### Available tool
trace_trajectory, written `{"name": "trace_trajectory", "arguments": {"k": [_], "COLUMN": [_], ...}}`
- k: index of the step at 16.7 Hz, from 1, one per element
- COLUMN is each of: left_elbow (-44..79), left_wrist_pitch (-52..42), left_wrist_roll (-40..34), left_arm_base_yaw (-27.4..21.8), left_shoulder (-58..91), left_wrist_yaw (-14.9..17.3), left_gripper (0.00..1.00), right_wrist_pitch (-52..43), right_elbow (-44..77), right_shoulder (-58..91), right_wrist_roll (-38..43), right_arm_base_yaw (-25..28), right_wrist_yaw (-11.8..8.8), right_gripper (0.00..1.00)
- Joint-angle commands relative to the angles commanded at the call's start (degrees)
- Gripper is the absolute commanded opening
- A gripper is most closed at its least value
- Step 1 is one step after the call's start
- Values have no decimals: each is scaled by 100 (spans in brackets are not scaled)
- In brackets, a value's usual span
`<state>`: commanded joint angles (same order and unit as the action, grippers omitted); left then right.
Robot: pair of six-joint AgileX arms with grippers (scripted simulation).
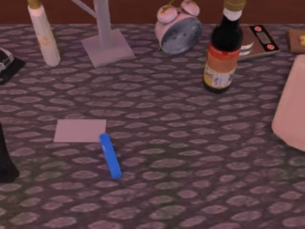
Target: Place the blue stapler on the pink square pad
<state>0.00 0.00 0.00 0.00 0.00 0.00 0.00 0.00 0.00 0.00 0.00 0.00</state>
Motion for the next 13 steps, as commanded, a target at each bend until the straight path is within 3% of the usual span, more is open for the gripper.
{"name": "trace_trajectory", "arguments": {"k": [7,13], "left_elbow": [868,3324], "left_wrist_pitch": [-637,-2393], "left_wrist_roll": [-472,-1699], "left_arm_base_yaw": [-271,-940], "left_shoulder": [896,3907], "left_wrist_yaw": [13,-18], "left_gripper": [100,100], "right_wrist_pitch": [0,0], "right_elbow": [0,0], "right_shoulder": [0,0], "right_wrist_roll": [0,0], "right_arm_base_yaw": [0,0], "right_wrist_yaw": [0,0], "right_gripper": [100,100]}}
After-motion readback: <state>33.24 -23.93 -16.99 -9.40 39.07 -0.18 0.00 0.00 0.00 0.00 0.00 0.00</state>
